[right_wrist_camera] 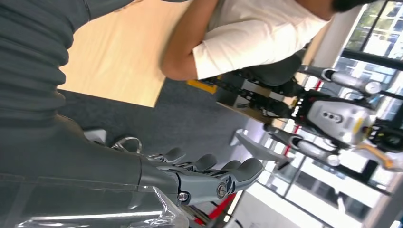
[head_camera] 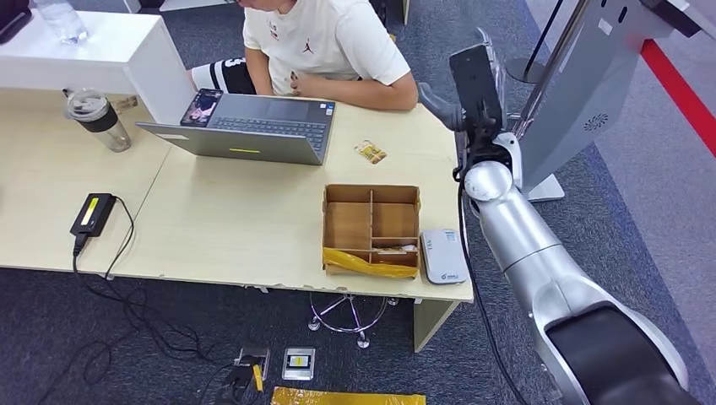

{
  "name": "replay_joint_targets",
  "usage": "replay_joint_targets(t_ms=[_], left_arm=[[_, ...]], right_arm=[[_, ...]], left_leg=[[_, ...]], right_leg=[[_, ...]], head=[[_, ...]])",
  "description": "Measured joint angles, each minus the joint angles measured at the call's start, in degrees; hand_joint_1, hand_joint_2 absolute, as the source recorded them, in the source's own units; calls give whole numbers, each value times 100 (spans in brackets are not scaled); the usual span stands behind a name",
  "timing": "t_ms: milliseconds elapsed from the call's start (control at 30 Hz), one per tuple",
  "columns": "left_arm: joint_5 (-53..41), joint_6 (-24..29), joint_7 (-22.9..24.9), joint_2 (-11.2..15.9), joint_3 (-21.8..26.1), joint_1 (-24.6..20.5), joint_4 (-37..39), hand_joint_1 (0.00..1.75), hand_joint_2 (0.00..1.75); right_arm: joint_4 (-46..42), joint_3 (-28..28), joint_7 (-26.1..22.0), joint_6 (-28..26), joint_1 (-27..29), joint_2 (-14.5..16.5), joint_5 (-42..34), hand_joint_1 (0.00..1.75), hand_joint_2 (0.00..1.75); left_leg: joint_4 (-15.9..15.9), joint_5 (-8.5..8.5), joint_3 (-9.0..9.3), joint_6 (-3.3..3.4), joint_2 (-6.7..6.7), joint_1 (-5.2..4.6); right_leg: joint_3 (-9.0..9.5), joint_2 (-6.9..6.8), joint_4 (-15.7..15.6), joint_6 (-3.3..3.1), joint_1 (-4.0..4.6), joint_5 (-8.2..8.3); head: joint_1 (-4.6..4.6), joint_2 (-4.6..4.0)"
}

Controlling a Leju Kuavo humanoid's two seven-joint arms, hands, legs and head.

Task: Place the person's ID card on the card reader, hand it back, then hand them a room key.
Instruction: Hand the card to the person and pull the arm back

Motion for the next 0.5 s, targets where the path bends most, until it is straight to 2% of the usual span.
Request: replay_joint_targets(t_ms=[200, 400, 500], left_arm=[[227, 188, 131, -100, 187, 61, 24, 0, 175], [481, 232, -186, 42, 218, 472, 85, 0, 175], [739, 297, -98, 65, 221, 600, 76, 0, 175]], right_arm=[[4, -152, 325, 86, 199, -298, -509, 0, 175], [168, -206, 483, 247, 511, -517, -1070, 0, 175], [205, -199, 500, 203, 760, -490, -1232, 0, 175]], left_leg=[[-1, -2, -2, 2, 3, 0], [-2, -9, -4, -1, 4, 4], [-3, -10, -5, 0, 3, 4]], right_leg=[[-1, 2, 0, 0, 0, 0], [-3, 3, 1, -2, 4, -2], [-1, 1, 1, -2, 5, -3]], head=[[0, 0], [-1, 0], [-1, 0]])
